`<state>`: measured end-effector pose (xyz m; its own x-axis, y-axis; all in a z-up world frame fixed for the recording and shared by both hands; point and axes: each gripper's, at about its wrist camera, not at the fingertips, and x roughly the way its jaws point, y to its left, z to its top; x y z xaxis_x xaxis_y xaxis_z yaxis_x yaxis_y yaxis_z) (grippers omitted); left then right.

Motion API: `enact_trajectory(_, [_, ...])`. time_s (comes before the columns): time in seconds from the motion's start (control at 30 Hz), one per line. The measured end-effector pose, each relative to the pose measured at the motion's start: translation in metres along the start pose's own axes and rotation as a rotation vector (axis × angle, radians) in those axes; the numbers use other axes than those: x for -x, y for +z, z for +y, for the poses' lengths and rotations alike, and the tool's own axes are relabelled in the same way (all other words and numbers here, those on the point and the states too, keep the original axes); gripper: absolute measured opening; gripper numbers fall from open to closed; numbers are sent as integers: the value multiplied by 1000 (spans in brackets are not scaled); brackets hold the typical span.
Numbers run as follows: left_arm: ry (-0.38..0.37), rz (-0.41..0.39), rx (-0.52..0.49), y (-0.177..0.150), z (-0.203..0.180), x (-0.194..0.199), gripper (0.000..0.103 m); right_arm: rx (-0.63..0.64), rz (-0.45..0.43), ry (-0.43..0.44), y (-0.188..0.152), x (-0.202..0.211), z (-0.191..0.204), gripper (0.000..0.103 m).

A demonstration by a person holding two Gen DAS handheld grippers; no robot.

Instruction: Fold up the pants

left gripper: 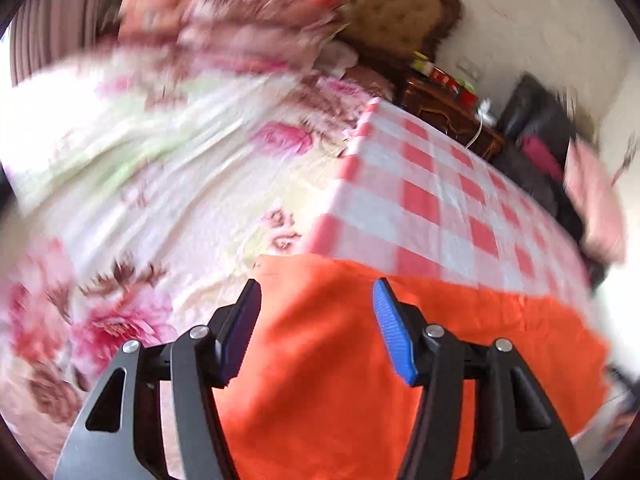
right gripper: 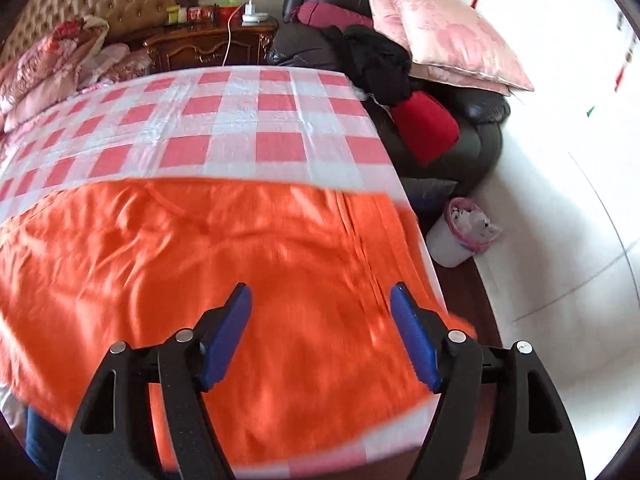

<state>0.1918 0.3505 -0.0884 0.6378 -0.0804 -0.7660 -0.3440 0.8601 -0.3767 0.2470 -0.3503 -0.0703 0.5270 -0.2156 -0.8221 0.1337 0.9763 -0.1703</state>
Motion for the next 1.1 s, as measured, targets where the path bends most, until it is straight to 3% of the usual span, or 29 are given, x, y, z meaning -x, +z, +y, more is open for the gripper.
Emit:
enact_trajectory(0.03, [-52,37,67,5,26,-8,58,0,8,6,7,-8,3,70])
enact_trajectory(0.13, [-320,157,262,7,88,-40,65,19,21,33,25,-30,14,70])
enact_trajectory(0.17, [-380,185,313,4,102,-51,65,34,23,33,29,-36,18,70])
enact_trajectory(0.3, [-624,303,387,-2,115,-95,63,86,32,6,45,-63,30,70])
enact_trajectory(0.37, [-710,313,361,-4,104,-104,34,85,57,5,48,-74,31,72])
enact_trajectory(0.43, [-742,292,310,4,98,-100,19,78,57,3,50,-77,31,73])
enact_trajectory(0.5, [-712,297,256,10,91,-97,19,92,62,-20,51,-76,34,74])
enact_trajectory(0.57, [-674,302,202,15,87,-95,17,120,55,-127,51,-76,38,85])
enact_trajectory(0.7, [-591,290,149,31,87,-92,13,51,48,-156,50,-79,33,86])
enact_trajectory(0.83, [-510,277,72,48,73,-92,11,76,10,-233,51,-81,43,86])
enact_trajectory(0.93, [-454,281,44,56,64,-97,11,46,-7,-241,50,-82,41,88])
enact_trajectory(1.0, [-372,276,48,58,64,-98,24,28,-15,-231,49,-82,37,89])
enact_trajectory(1.07, [-256,219,59,61,66,-88,53,18,-24,-212,47,-82,33,89])
enact_trajectory(1.1, [-226,184,68,61,66,-75,57,19,-29,-208,45,-82,32,89])
